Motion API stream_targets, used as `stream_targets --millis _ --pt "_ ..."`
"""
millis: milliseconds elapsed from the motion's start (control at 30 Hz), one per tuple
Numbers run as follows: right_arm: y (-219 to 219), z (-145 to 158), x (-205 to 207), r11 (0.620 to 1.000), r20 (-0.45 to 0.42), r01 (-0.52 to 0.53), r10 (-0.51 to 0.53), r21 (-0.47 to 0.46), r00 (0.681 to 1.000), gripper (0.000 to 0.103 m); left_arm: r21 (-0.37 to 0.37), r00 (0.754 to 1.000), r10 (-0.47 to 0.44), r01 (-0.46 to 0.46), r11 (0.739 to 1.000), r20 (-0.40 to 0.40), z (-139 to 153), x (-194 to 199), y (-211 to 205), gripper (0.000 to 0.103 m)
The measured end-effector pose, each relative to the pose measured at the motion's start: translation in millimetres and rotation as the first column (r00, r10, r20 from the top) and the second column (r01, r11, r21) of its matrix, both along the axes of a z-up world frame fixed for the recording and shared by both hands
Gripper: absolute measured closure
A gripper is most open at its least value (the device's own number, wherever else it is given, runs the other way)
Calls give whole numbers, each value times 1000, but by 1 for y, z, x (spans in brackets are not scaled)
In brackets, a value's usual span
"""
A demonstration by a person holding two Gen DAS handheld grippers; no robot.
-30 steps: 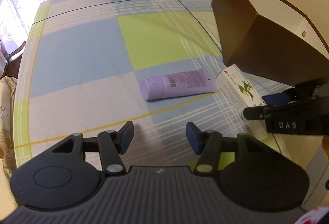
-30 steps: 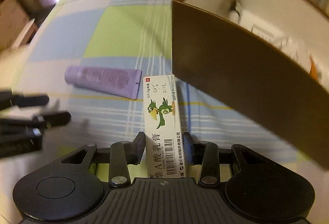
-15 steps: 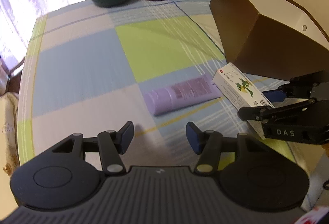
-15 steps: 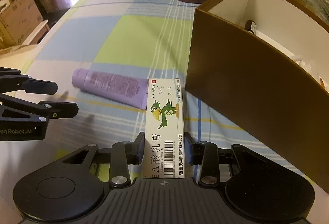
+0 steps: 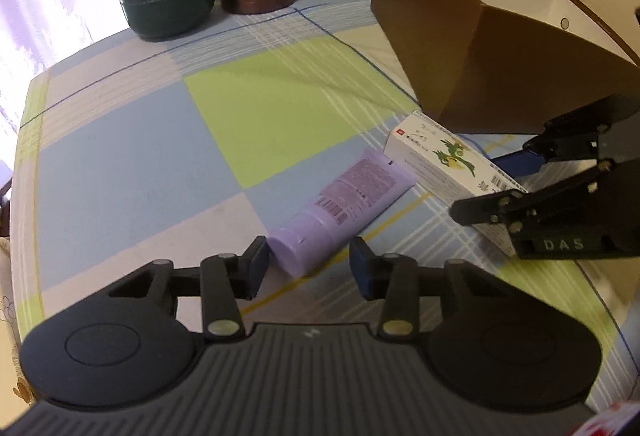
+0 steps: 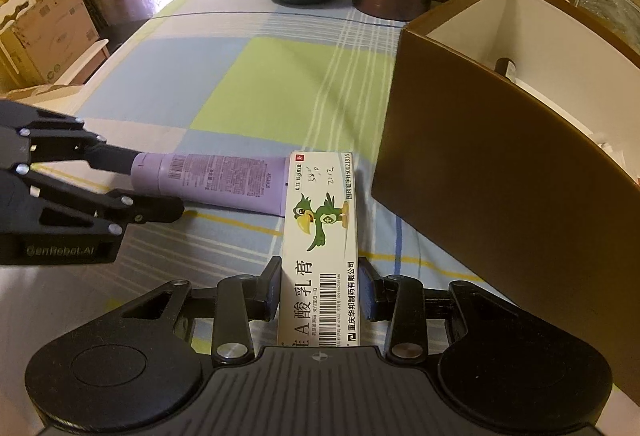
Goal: Organize rigid objects
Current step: 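Grasp the white-green medicine carton with the right tool while the left tool grasps the lavender tube, then lift and carry the carton and lavender tube into the brown box with both tools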
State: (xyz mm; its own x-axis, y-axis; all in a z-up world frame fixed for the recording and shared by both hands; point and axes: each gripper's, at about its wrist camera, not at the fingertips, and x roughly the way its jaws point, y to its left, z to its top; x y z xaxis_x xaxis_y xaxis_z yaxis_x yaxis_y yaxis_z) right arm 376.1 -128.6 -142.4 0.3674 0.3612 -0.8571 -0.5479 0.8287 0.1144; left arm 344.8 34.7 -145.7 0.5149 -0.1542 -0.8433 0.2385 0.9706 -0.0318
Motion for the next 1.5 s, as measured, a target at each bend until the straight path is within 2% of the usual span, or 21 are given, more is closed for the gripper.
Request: stream_targets --millis 100,267,433,633,700,767,900,1033,1333,1500 --pt "-5 -1 -1 1000 -2 10 -10 1 1000 68 -20 1000 4 -4 1000 -3 1 -8 -3 72" --pt "-11 0 -4 1000 -9 6 -6 1 1000 68 -75 998 -54 52 996 -29 4 -31 -13 72" --pt "-13 1 -13 1000 -3 -10 10 -9 1000 68 -30 1000 -13 13 999 -9 6 -36 -23 71" --pt "-15 1 -15 1000 -4 2 -2 -13 1000 68 -8 1000 -21 21 1000 0 10 -25 -36 71" --pt "-17 1 -17 1000 -6 8 -8 -10 1000 68 8 1000 -5 5 1000 0 8 -22 -40 71" --pt "-19 1 -17 1000 -9 10 -10 -7 1000 68 10 1000 13 -13 1000 -2 7 -21 -43 79" --pt "-25 0 -23 1000 -14 12 -12 -6 1000 68 24 999 39 -39 999 -1 8 -33 -48 79" --pt "-36 0 -37 1000 -20 4 -4 -5 1000 68 7 996 85 -84 996 -21 11 -52 -54 79" --pt "-61 3 -85 999 -47 -38 38 1 998 68 -57 978 172 -180 982 -119 18 -113 -72 80" --pt "-66 2 -104 997 -51 -71 70 -6 996 68 -68 961 219 -233 970 -169 17 -119 -78 79"
